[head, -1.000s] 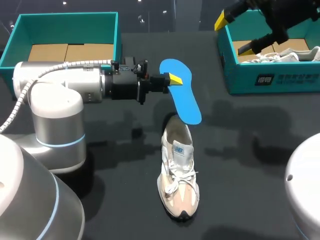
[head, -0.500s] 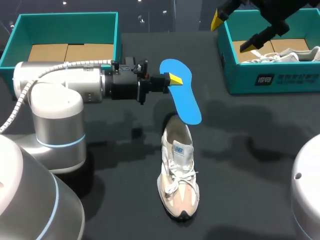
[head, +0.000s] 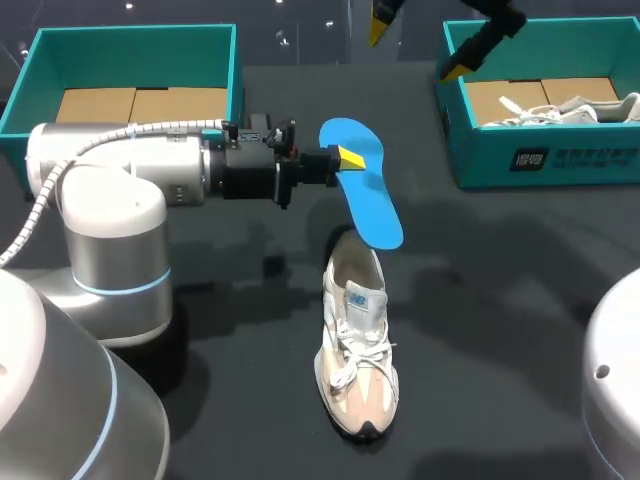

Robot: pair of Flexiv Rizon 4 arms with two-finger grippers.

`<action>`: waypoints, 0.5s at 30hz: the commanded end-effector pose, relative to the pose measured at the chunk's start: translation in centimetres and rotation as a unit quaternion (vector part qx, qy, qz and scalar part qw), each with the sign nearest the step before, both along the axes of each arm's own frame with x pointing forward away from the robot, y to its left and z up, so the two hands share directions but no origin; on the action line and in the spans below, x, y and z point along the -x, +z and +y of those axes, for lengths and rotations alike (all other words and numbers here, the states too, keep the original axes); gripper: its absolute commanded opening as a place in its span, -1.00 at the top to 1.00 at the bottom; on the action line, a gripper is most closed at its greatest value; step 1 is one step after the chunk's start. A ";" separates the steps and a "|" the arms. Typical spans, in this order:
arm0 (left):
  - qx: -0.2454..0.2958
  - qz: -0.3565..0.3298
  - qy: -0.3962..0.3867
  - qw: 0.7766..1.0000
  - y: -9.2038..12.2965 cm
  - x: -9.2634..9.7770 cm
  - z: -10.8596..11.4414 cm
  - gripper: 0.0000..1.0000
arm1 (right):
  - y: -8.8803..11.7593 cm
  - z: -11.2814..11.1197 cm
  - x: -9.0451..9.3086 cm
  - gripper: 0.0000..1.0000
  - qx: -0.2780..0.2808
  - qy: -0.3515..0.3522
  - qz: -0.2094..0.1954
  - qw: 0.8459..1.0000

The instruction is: Take the shoe out of the shoebox, open the shoe tongue, remove and reinsert the insole, then place the shoe into the shoebox

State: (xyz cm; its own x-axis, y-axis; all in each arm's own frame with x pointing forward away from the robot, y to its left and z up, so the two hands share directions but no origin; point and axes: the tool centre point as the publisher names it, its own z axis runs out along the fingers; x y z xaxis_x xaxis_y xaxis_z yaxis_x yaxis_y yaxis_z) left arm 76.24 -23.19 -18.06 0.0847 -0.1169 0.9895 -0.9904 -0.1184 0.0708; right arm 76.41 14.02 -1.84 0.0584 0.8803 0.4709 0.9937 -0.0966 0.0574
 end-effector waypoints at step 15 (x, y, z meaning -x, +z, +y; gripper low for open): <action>-0.001 0.000 0.001 1.000 0.0 0.1 0.0 1.00 | 0.3 4.2 0.2 -1.00 0.168 -0.005 0.014 0.986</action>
State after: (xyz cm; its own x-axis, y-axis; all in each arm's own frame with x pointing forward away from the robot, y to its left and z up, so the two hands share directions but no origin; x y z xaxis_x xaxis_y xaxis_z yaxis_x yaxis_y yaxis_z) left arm 76.25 -23.19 -18.06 0.0848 -0.1170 0.9895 -0.9905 -0.1182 0.0709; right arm 75.79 17.33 -1.63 0.0705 0.9598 0.2718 0.9936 -0.0917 0.0661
